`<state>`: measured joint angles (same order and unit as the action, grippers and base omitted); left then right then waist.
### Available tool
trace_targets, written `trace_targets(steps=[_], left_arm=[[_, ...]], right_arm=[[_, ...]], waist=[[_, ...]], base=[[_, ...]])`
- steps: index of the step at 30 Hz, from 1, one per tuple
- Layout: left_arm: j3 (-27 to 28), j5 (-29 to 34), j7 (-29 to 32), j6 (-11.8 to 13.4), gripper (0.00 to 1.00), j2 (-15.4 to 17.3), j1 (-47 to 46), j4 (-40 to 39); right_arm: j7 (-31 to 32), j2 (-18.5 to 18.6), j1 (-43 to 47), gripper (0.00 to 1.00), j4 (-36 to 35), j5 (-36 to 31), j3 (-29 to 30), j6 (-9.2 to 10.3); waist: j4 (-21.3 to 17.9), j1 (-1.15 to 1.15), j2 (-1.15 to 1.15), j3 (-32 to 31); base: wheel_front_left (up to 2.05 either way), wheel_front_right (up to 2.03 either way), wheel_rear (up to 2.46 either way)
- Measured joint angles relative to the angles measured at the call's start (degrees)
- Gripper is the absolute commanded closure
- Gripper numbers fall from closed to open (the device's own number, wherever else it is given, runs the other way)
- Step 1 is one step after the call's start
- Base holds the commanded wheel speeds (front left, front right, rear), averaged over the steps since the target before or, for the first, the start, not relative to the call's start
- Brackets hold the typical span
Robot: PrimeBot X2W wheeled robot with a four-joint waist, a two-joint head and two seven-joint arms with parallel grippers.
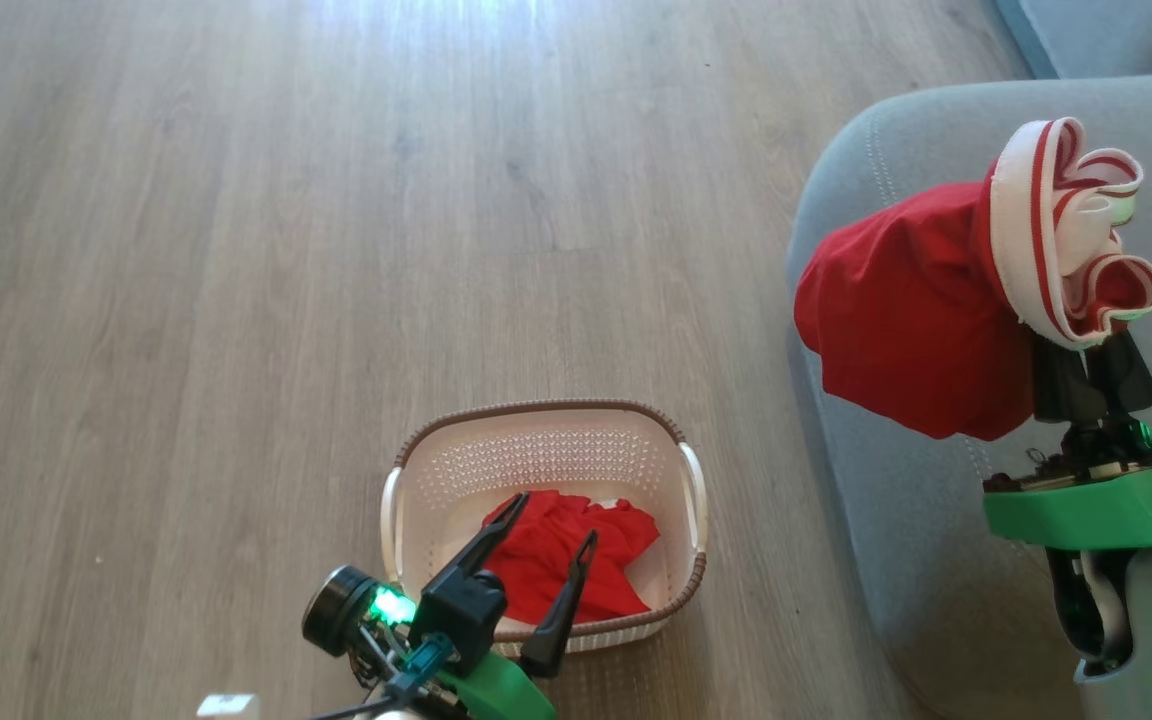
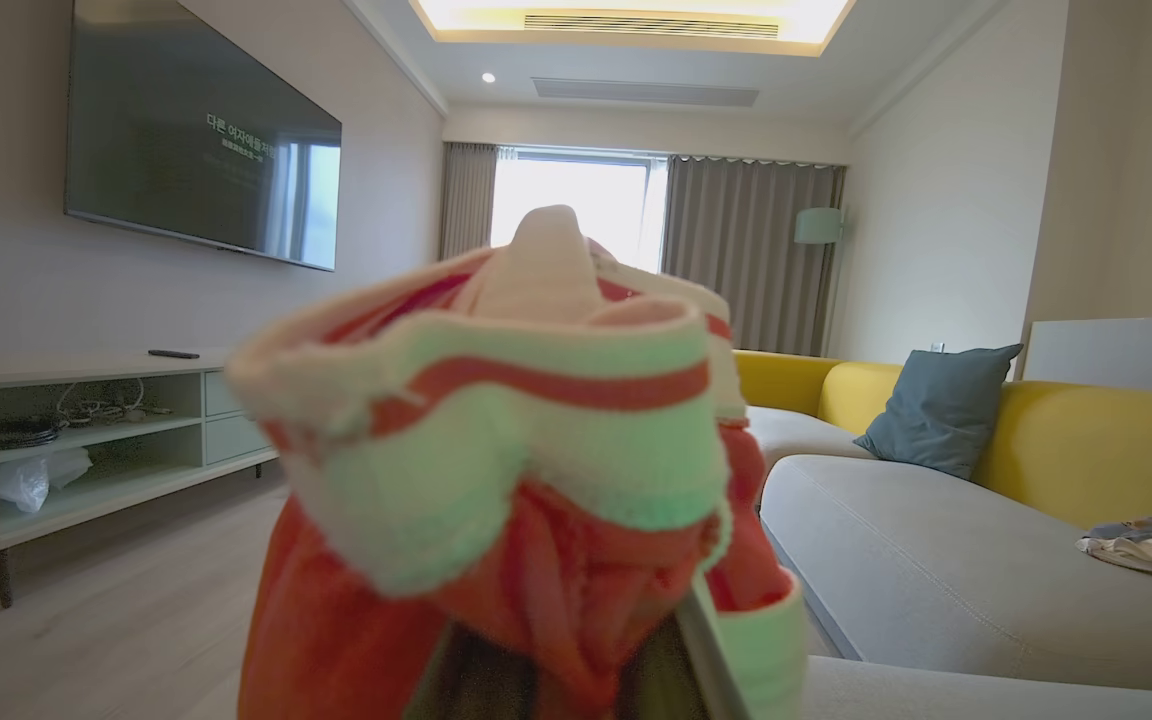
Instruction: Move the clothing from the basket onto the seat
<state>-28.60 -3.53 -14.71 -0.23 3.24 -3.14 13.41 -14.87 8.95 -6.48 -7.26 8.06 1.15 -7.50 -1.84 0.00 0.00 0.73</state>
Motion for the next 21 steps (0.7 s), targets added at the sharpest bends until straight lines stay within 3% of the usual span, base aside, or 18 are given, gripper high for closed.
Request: trace_targets(steps=[10, 21], left_arm=[[-0.26, -0.01, 0.00, 0.48, 0.00, 0.00, -0.28, -1.22], [-0.96, 0.00, 0.00, 1.24, 0.00, 0.00, -2.87, -1.52]], right_arm=[[0.00, 0.10, -0.20, 1.00, -0.24, 0.00, 0.62, 0.00], [0.00, 0.32, -1.65, 1.00, -0.29, 0.07, 2.32, 0.00]], waist=[[-4.53, 0.00, 0.00, 1.39], [-13.86, 0.00, 0.00, 3.62]], base=[[0.00, 0.00, 0.00], [0.00, 0.00, 0.00]])
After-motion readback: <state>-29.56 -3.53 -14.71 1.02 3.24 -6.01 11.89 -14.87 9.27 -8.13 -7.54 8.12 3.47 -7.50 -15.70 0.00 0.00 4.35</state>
